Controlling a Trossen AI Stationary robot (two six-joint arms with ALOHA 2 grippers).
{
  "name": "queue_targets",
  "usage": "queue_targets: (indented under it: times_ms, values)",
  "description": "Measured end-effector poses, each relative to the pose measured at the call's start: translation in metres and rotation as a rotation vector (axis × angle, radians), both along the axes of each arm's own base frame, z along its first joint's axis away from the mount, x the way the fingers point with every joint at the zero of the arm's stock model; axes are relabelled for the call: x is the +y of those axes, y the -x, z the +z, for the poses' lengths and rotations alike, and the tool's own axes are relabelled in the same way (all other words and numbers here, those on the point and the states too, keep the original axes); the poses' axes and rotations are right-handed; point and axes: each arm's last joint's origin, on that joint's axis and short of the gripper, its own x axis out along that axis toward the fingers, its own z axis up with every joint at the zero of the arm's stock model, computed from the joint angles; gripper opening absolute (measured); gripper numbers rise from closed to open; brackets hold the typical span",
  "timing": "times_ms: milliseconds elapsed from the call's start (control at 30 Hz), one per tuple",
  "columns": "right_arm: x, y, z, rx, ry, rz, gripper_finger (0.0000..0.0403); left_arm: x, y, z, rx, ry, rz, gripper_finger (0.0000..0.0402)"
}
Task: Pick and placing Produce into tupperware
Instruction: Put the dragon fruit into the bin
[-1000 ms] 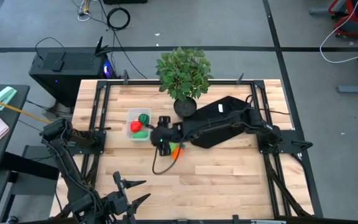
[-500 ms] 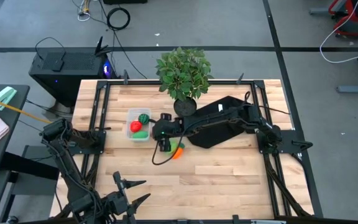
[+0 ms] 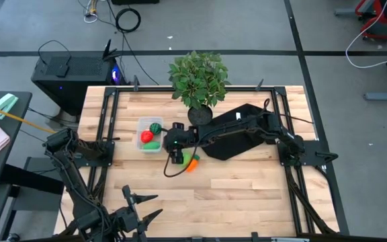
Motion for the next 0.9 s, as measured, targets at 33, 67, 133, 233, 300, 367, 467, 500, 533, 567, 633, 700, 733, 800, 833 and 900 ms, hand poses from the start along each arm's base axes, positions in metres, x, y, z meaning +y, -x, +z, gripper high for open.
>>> queue_targets:
  times_ms: [33, 67, 133, 233, 300, 367, 467, 500, 533, 567, 633, 700, 733, 800, 833, 900]
  values:
    - [-0.001, 0.0, 0.0, -0.001, 0.0, -0.002, 0.0307, 0.0, 0.0, 0.0, 0.0, 0.0, 0.0, 0.0231]
    - [-0.003, 0.0, 0.0, -0.003, -0.001, -0.005, 0.0307, 0.0, 0.0, 0.0, 0.0, 0.0, 0.0, 0.0231]
    - [-0.004, 0.0, 0.0, -0.003, -0.019, -0.007, 0.0307, 0.0, 0.0, 0.0, 0.0, 0.0, 0.0, 0.0231]
    - [-0.008, 0.0, 0.0, -0.01, -0.06, -0.011, 0.0307, 0.0, 0.0, 0.0, 0.0, 0.0, 0.0, 0.0231]
    - [-0.009, -0.002, -0.003, -0.019, -0.069, -0.013, 0.0307, 0.0, 0.0, 0.0, 0.0, 0.0, 0.0, 0.0231]
    - [-0.01, -0.002, -0.007, -0.003, -0.085, -0.005, 0.0307, 0.0, 0.0, 0.0, 0.0, 0.0, 0.0, 0.0231]
    - [-0.01, -0.003, -0.015, 0.008, -0.096, -0.011, 0.0307, 0.0, 0.0, 0.0, 0.0, 0.0, 0.0, 0.0231]
    - [-0.01, -0.002, -0.019, 0.026, -0.09, -0.017, 0.0307, 0.0, 0.0, 0.0, 0.0, 0.0, 0.0, 0.0231]
    - [-0.011, -0.004, -0.021, 0.013, -0.086, -0.018, 0.0306, 0.0, 0.0, 0.0, 0.0, 0.0, 0.0, 0.0231]
    - [-0.011, -0.005, -0.021, 0.004, -0.086, -0.018, 0.0305, 0.0, 0.0, 0.0, 0.0, 0.0, 0.0, 0.0231]
    - [-0.012, -0.005, -0.021, 0.009, -0.086, -0.021, 0.0304, 0.0, 0.0, 0.0, 0.0, 0.0, 0.0, 0.0231]
    - [-0.013, -0.005, -0.021, 0.012, -0.088, -0.024, 0.0302, 0.0, 0.0, 0.0, 0.001, -0.001, 0.0, 0.0231]
    - [-0.013, -0.004, -0.021, 0.016, -0.09, -0.025, 0.03, 0.0, 0.0, 0.0, 0.001, -0.001, 0.0, 0.0231]
    - [-0.013, -0.004, -0.022, 0.018, -0.091, -0.025, 0.0298, 0.0, 0.0, 0.0, 0.002, -0.002, 0.0, 0.0231]
    - [-0.013, -0.004, -0.022, 0.017, -0.092, -0.024, 0.0297, 0.0, 0.0, 0.0, 0.002, -0.002, 0.0, 0.0231]
    - [-0.013, -0.004, -0.022, 0.019, -0.096, -0.021, 0.0296, 0.0, 0.0, 0.0, 0.001, -0.002, 0.0, 0.0231]
